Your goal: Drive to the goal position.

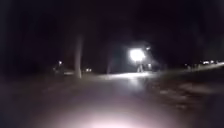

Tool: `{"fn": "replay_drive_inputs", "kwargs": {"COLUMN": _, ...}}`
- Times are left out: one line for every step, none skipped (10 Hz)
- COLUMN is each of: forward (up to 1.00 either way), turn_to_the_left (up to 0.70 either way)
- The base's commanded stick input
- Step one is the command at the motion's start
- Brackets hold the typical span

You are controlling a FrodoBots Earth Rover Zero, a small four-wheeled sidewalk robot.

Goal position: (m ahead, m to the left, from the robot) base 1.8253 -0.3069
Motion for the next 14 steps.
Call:
{"fn": "replay_drive_inputs", "kwargs": {"forward": 1.0, "turn_to_the_left": 0.0}}
{"fn": "replay_drive_inputs", "kwargs": {"forward": 1.0, "turn_to_the_left": 0.0}}
{"fn": "replay_drive_inputs", "kwargs": {"forward": 1.0, "turn_to_the_left": 0.0}}
{"fn": "replay_drive_inputs", "kwargs": {"forward": 1.0, "turn_to_the_left": 0.0}}
{"fn": "replay_drive_inputs", "kwargs": {"forward": 1.0, "turn_to_the_left": 0.0}}
{"fn": "replay_drive_inputs", "kwargs": {"forward": 1.0, "turn_to_the_left": 0.0}}
{"fn": "replay_drive_inputs", "kwargs": {"forward": 0.82, "turn_to_the_left": 0.0}}
{"fn": "replay_drive_inputs", "kwargs": {"forward": 0.54, "turn_to_the_left": 0.0}}
{"fn": "replay_drive_inputs", "kwargs": {"forward": 0.44, "turn_to_the_left": 0.0}}
{"fn": "replay_drive_inputs", "kwargs": {"forward": 0.44, "turn_to_the_left": -0.11}}
{"fn": "replay_drive_inputs", "kwargs": {"forward": 0.42, "turn_to_the_left": -0.48}}
{"fn": "replay_drive_inputs", "kwargs": {"forward": 0.24, "turn_to_the_left": -0.5}}
{"fn": "replay_drive_inputs", "kwargs": {"forward": 0.06, "turn_to_the_left": -0.26}}
{"fn": "replay_drive_inputs", "kwargs": {"forward": 0.0, "turn_to_the_left": -0.2}}
